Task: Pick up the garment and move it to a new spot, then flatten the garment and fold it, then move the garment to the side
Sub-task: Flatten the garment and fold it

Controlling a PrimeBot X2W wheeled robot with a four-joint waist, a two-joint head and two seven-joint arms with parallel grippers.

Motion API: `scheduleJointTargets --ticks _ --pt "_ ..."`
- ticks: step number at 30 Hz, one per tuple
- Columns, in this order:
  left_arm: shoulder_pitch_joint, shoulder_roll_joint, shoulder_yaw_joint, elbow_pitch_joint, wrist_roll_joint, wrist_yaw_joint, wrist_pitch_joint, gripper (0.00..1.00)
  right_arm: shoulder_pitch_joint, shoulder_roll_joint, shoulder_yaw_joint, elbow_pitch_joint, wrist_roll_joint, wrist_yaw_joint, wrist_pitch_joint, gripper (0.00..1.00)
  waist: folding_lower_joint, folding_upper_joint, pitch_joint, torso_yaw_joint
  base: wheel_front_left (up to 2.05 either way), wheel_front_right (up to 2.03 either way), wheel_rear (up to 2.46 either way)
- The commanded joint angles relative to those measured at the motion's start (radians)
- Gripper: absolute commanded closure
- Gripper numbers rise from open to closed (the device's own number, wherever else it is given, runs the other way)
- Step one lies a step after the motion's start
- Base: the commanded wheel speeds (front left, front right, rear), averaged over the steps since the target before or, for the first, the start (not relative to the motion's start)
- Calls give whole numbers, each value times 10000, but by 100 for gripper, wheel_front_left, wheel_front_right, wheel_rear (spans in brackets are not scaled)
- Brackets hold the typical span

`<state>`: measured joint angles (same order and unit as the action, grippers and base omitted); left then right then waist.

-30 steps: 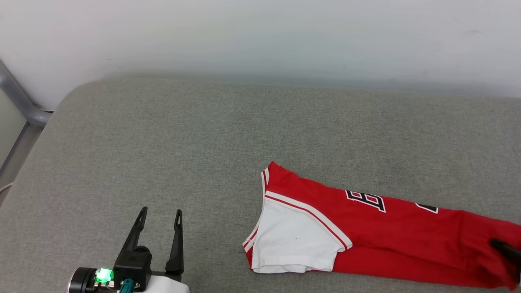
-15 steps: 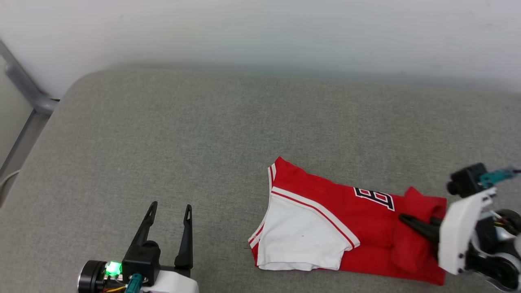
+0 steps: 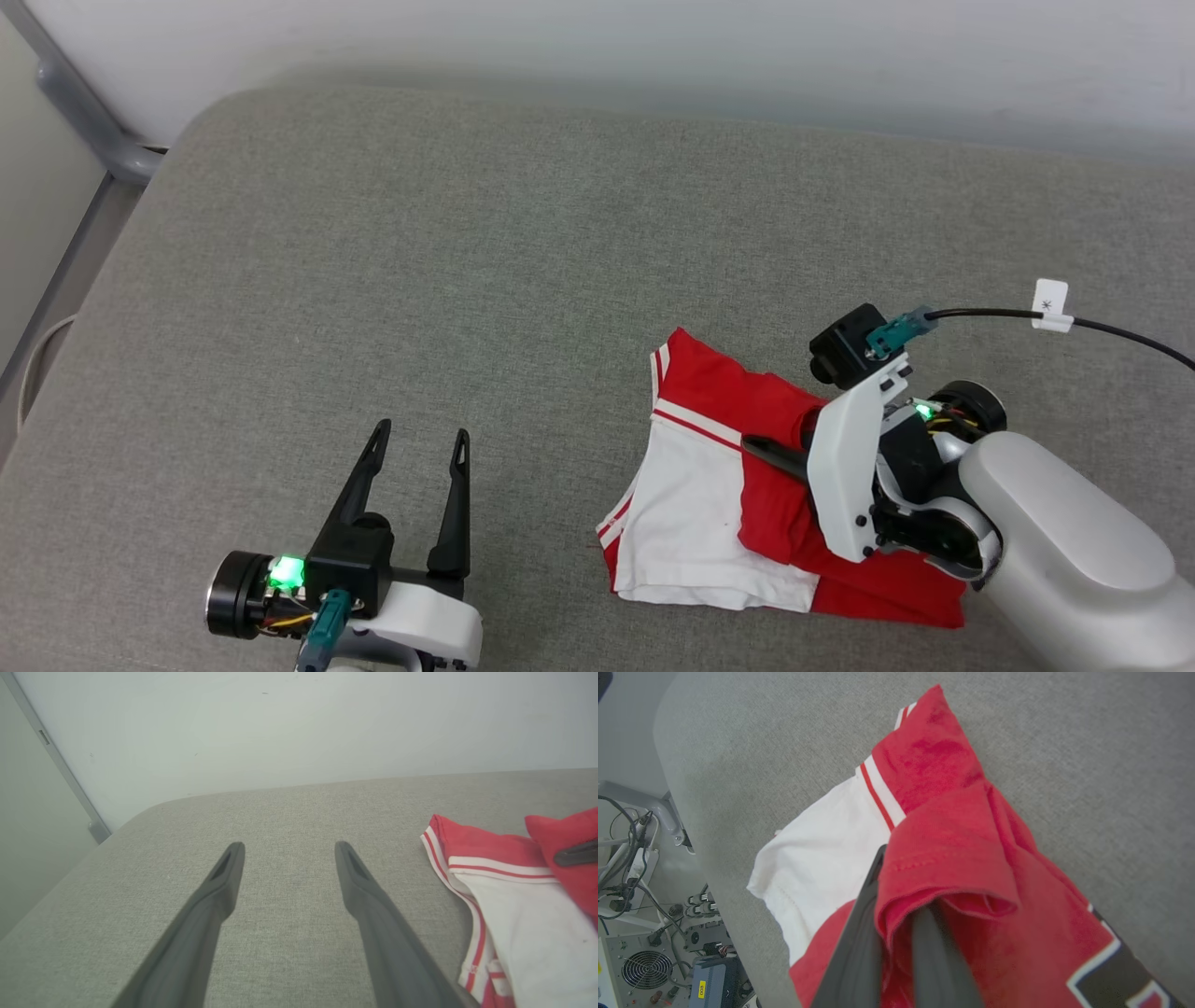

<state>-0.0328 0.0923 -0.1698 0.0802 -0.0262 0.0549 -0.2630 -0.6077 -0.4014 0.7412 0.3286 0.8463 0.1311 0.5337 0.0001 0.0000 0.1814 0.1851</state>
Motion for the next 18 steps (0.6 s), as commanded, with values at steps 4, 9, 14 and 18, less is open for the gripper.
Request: scheduleJointTargets --ticks 4,9,14,18 --pt "-272 -40 -58 77 80 -79 -22 0 -518 351 651 926 -225 -9 -323 100 -1 0 126 85 0 0 0" --pt "-334 -75 -4 143 73 -64 -22 0 -659 513 1400 1741 -296 -9 -754 100 -1 0 91 24 0 0 0" --pt "-130 -69 63 208 67 -71 -22 0 -698 357 1764 1744 -169 -9 -1752 0 -1 0 -215 -118 0 0 0" --pt "79 2 163 202 69 -46 -22 0 -596 4 1789 1223 -183 -9 -2758 0 -1 0 -546 -302 0 0 0"
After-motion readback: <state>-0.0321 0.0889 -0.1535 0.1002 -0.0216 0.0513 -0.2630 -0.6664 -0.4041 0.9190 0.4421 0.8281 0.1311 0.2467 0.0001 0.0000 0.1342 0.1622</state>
